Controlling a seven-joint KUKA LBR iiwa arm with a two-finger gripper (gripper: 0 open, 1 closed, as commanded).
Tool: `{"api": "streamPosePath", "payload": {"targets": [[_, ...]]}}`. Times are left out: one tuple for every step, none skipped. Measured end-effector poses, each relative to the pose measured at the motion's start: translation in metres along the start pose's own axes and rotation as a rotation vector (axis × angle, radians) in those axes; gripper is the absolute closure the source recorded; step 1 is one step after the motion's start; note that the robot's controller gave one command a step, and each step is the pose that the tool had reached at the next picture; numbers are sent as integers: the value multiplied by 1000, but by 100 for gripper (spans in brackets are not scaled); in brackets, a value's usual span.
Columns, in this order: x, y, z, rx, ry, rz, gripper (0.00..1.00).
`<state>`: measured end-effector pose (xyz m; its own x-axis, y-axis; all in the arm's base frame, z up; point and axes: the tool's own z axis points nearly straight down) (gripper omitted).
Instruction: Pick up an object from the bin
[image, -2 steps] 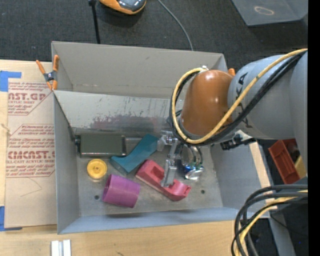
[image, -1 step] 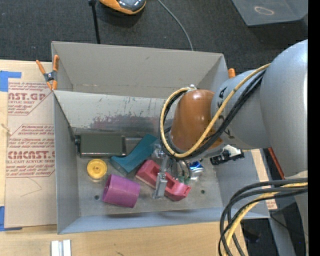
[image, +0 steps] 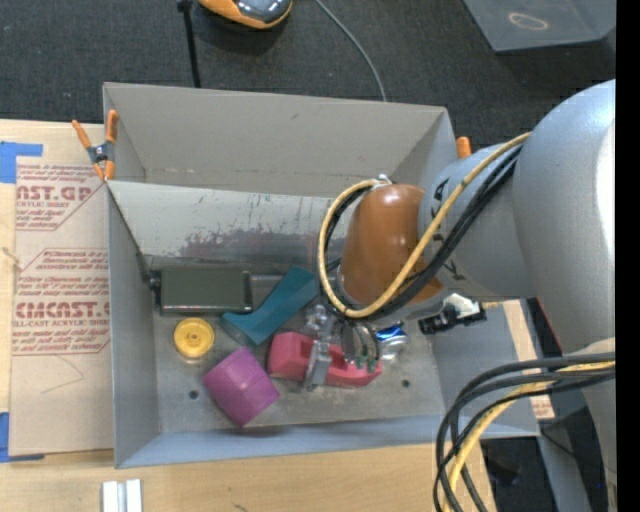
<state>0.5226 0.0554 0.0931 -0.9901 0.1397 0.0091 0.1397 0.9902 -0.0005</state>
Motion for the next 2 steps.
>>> {"api": "streamPosePath", "payload": {"targets": [[0,0,0,0,0,0,100],[-2,-4,-105,1,3,-5,100]]}}
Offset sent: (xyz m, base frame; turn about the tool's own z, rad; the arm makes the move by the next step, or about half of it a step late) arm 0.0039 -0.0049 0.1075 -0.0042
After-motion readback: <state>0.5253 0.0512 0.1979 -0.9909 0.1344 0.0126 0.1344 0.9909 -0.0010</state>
